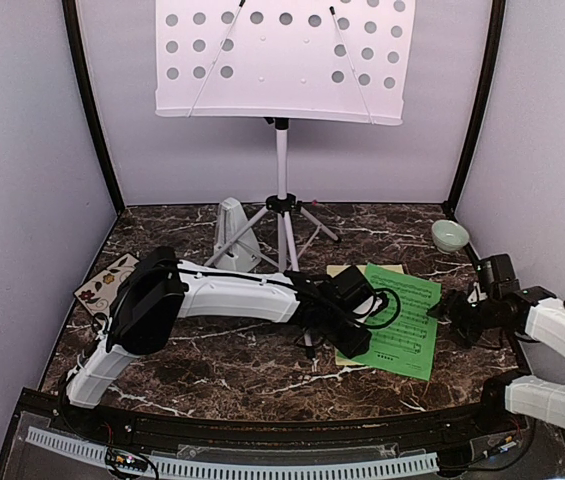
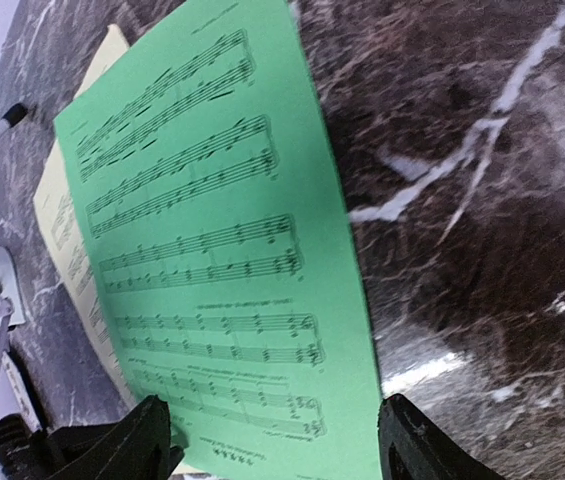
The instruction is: Set up the instrument practice props
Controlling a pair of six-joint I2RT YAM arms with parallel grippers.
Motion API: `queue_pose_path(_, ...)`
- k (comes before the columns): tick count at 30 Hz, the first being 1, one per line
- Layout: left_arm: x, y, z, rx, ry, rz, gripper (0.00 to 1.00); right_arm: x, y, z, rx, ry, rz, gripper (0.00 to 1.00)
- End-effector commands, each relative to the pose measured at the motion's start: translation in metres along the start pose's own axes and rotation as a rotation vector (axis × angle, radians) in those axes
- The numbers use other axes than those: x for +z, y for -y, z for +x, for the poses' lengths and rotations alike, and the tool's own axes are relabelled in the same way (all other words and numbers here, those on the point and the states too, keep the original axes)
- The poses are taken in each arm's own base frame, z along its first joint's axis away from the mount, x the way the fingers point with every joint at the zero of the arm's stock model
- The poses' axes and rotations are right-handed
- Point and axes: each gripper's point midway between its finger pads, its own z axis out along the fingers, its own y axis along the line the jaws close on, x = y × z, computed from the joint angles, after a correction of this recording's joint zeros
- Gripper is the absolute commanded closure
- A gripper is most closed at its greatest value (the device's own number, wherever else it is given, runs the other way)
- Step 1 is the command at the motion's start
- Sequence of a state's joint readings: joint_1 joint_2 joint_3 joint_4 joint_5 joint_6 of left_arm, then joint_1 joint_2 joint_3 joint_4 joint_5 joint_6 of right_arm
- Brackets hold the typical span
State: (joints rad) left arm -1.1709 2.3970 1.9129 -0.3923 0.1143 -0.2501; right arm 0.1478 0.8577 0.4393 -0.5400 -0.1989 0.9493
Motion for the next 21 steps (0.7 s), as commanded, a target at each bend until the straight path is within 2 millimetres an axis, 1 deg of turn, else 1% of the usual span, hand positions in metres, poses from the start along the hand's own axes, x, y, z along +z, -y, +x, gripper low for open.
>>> queue_pose_path(1, -0.018, 0.005, -0.015, 0.002, 0.02, -0.005, 0.66, 0.003, 0.024, -0.006, -0.021, 0.009, 0.102, 0.29)
queue_pose_path(3, -0.025, 0.005, -0.025, 0.004, 0.039, -0.018, 0.65, 0.008, 0.026, -0.002, -0.015, -0.006, 0.096, 0.3)
queue_pose_path(5, -0.031, 0.0, -0.034, -0.01, 0.053, -0.033, 0.64, 0.012, 0.028, 0.0, -0.009, -0.011, 0.085, 0.3)
queue_pose_path(7, -0.035, -0.01, -0.038, -0.05, 0.056, -0.045, 0.63, 0.017, 0.03, 0.005, -0.006, -0.031, 0.074, 0.3)
queue_pose_path(9, -0.037, -0.025, -0.039, -0.096, 0.05, -0.06, 0.63, 0.02, 0.031, 0.009, -0.003, -0.047, 0.063, 0.31)
queue_pose_path(12, -0.034, -0.044, -0.035, -0.138, 0.027, -0.076, 0.63, 0.022, 0.032, 0.009, -0.002, -0.047, 0.062, 0.31)
queue_pose_path(14, -0.03, -0.051, -0.031, -0.162, 0.016, -0.072, 0.63, 0.023, 0.032, 0.007, -0.004, -0.043, 0.066, 0.31)
queue_pose_path(18, -0.019, -0.055, -0.028, -0.178, 0.001, -0.064, 0.6, 0.029, 0.031, 0.008, 0.001, -0.064, 0.066, 0.3)
queue_pose_path(21, -0.009, -0.053, -0.021, -0.193, -0.024, -0.042, 0.6, 0.035, 0.029, 0.012, -0.007, -0.102, 0.057, 0.31)
